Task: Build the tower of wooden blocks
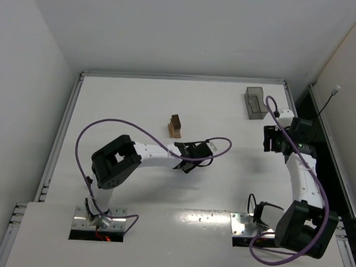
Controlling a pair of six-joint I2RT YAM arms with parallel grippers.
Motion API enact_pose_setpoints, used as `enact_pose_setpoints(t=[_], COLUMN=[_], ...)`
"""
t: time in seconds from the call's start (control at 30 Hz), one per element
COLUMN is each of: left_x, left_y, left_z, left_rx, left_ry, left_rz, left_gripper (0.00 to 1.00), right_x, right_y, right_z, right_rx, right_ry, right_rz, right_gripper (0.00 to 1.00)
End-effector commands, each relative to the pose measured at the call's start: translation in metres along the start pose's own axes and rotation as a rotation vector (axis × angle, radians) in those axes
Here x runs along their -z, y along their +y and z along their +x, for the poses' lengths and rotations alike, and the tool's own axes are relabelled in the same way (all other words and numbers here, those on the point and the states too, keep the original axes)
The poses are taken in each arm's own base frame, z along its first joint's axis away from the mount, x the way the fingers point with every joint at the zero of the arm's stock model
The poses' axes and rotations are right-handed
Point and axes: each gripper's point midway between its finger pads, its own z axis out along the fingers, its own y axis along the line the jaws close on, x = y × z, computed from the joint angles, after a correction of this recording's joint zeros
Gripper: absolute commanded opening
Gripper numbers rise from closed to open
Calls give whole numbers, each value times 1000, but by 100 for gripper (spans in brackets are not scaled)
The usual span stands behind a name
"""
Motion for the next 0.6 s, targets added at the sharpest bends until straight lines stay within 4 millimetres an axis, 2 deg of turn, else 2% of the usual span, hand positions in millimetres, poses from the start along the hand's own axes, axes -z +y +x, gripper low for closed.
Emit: enact_pose_setpoints(t=[0.0, 0.1, 0.13, 0.23, 0.27, 0.37, 0.47, 0.5, 0.53, 0.57], left_x=[-10, -11, -11, -13, -9, 0, 25, 38, 49, 77], left_y=[4, 6, 6, 6, 7, 10, 7, -8, 0, 5], left_z=[7, 8, 8, 7, 4, -5, -29, -34, -51, -70], left_rx=[30, 38, 38, 42, 47, 77, 166, 177, 233, 285], left_ry=[30, 34, 34, 24, 13, -16, -116, -145, -218, -305], left_rz=[2, 7, 8, 8, 9, 30, 177, 317, 378, 453], left_gripper=[33, 33, 30, 11, 0, 0, 0, 0, 0, 0], right_x=[6, 4, 4, 4, 2, 1, 6, 8, 13, 17], right_y=[-6, -5, -4, -2, -1, 5, 19, 31, 37, 43], right_z=[-27, -25, -26, -26, -22, -20, -27, -29, -33, -37], right_rx=[-14, -16, -16, -16, -17, -19, 21, 36, 44, 79], right_ry=[-70, -61, -64, -67, -59, -60, -100, -125, -159, -184], right_rz=[2, -1, -10, -19, -22, -54, -113, -177, -199, -224], right_gripper=[60, 60, 60, 60, 60, 60, 60, 60, 60, 60])
